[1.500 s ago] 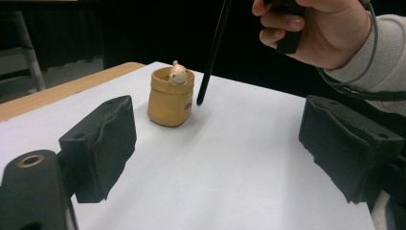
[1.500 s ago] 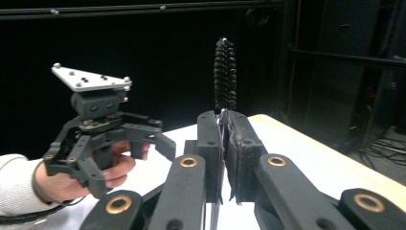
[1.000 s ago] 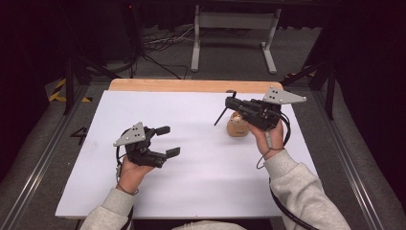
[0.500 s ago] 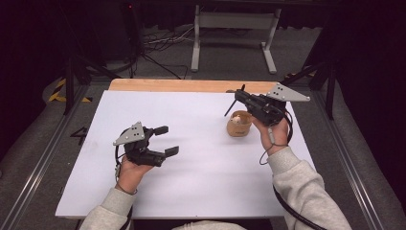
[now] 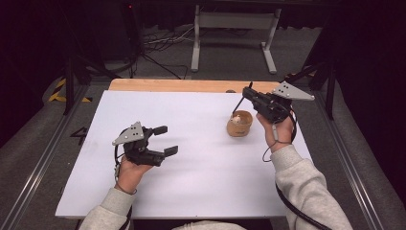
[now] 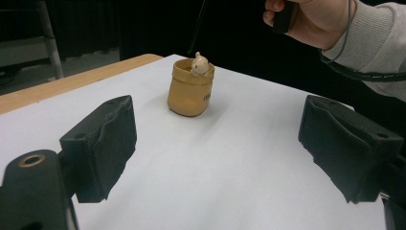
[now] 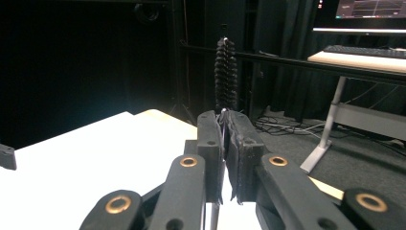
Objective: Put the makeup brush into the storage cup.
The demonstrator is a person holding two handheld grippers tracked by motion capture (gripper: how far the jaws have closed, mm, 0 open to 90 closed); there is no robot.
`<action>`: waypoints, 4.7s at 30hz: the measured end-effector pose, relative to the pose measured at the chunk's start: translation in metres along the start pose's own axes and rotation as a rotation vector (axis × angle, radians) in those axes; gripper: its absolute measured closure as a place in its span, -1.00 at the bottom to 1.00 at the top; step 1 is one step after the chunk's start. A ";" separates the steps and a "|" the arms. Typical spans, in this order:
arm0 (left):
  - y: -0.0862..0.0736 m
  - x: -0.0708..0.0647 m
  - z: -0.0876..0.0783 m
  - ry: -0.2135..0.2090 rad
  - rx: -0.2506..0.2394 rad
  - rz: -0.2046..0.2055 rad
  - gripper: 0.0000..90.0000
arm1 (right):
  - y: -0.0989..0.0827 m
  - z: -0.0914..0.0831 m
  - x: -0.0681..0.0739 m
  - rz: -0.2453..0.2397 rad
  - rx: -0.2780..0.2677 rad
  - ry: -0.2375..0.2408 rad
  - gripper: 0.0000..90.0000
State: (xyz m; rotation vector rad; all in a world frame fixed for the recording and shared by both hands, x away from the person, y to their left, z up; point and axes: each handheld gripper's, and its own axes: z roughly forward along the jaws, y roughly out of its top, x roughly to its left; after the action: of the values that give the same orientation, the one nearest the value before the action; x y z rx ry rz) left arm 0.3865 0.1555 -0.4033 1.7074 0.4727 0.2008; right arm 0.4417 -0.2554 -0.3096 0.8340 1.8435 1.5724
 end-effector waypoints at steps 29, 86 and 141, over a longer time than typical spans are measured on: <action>0.000 -0.001 0.000 0.011 0.006 0.007 -0.70 | -0.025 0.008 -0.023 0.036 0.050 -0.105 0.89; -0.001 0.001 -0.003 0.019 0.001 0.003 -0.70 | -0.064 0.009 -0.044 0.090 0.231 -0.077 -0.75; -0.017 -0.016 -0.076 0.104 0.013 0.036 -0.73 | -0.073 -0.082 0.007 -0.050 0.115 0.124 -0.97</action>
State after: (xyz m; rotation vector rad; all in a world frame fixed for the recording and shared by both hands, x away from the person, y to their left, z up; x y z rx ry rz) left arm 0.3387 0.2193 -0.4033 1.7251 0.5210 0.3141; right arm 0.3680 -0.3097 -0.3706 0.7487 2.0433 1.5299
